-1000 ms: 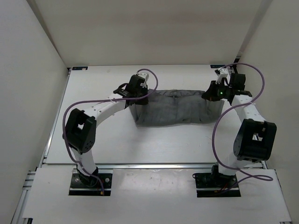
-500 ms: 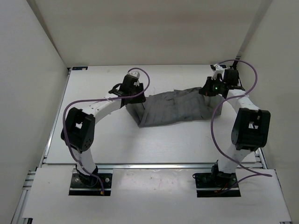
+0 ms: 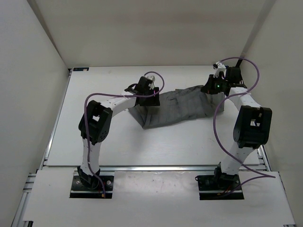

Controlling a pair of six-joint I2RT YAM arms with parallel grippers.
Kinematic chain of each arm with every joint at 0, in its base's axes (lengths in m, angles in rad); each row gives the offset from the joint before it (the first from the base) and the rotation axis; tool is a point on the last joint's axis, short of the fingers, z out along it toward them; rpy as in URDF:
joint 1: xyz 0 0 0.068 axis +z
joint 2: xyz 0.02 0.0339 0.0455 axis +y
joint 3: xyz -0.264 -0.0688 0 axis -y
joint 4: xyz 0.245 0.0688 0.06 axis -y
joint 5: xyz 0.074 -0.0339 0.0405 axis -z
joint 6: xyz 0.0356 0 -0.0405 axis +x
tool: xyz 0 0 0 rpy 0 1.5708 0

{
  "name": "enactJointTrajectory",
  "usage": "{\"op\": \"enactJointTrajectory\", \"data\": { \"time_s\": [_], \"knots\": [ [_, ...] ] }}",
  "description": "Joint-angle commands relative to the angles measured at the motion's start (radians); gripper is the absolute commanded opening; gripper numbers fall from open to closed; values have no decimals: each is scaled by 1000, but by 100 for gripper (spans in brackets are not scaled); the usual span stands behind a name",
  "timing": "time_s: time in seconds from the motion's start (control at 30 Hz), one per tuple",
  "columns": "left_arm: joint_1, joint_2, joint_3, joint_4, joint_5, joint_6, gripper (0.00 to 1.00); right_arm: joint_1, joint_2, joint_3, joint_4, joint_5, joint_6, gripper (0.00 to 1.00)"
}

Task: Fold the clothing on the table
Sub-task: Fold the skirt

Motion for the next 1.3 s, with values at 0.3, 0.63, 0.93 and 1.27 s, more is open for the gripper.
{"op": "enactJointTrajectory", "data": {
  "time_s": [0.3, 0.63, 0.93, 1.27],
  "knots": [
    [2, 38, 62, -10, -5, -1, 68, -25, -1, 19, 47, -17, 0, 0],
    [14, 26, 35, 1, -14, -13, 68, -40, -15, -12, 52, -28, 1, 0],
    [5, 55, 33, 24, 5, -39, 69, -39, -18, -30, 61, -31, 1, 0],
    [1, 73, 21, 50, 41, -58, 57, -39, -27, -47, 66, -26, -2, 0]
  ]
}}
